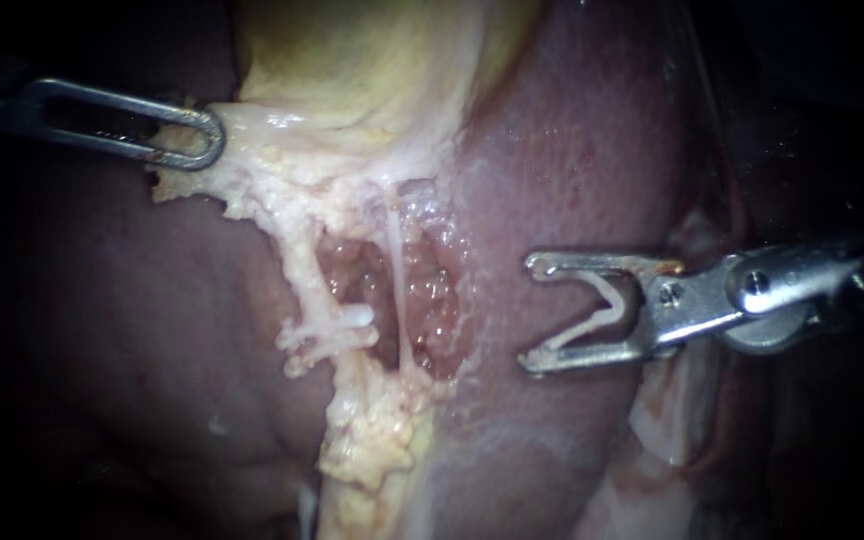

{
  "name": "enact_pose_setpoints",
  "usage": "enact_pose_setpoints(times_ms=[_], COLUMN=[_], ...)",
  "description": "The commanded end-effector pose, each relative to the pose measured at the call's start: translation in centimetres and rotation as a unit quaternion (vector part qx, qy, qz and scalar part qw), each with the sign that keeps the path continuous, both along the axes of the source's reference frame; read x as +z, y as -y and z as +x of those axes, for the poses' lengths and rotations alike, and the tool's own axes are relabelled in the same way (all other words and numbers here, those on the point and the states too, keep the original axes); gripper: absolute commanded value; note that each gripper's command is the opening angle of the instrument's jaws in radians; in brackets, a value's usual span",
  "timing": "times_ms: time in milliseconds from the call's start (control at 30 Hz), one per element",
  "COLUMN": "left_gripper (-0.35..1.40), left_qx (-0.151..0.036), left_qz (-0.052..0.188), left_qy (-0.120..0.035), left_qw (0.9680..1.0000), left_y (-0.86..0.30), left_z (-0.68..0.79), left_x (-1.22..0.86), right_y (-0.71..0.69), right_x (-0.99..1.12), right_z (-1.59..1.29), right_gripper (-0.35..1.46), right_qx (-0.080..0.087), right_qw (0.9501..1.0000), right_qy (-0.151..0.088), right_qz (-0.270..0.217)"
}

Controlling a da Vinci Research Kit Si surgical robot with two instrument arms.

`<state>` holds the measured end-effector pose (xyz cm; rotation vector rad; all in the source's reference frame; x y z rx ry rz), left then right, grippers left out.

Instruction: Clipping third clip left tube

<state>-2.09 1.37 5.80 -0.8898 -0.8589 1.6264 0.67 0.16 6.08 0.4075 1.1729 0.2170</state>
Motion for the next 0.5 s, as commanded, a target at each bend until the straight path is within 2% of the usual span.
enact_pose_setpoints(times_ms=[33, 267, 433, 500], left_gripper=[-0.35, -0.35, -0.35, -0.35], left_qx=[0.0, -0.001, -0.001, -0.001], left_qz=[0.0, -0.001, -0.001, -0.001], left_qy=[0.0, -0.001, -0.001, -0.001], left_qw=[1.0, 1.0, 1.0, 1.0], left_y=[0.01, 0.01, 0.03, 0.03], left_z=[0.0, -0.01, -0.02, -0.02], left_x=[0.01, 0.02, 0.01, 0.01], right_y=[0.01, 0.01, 0.0, -0.01], right_x=[0.0, 0.04, 0.14, 0.18], right_z=[0.05, 0.4, 0.64, 0.7], right_gripper=[0.5, 0.49, 0.49, 0.48], right_qx=[0.004, 0.022, 0.038, 0.036], right_qw=[0.9999, 0.9983, 0.9945, 0.9935], right_qy=[-0.003, -0.022, -0.05, -0.057], right_qz=[0.009, 0.049, 0.084, 0.092])
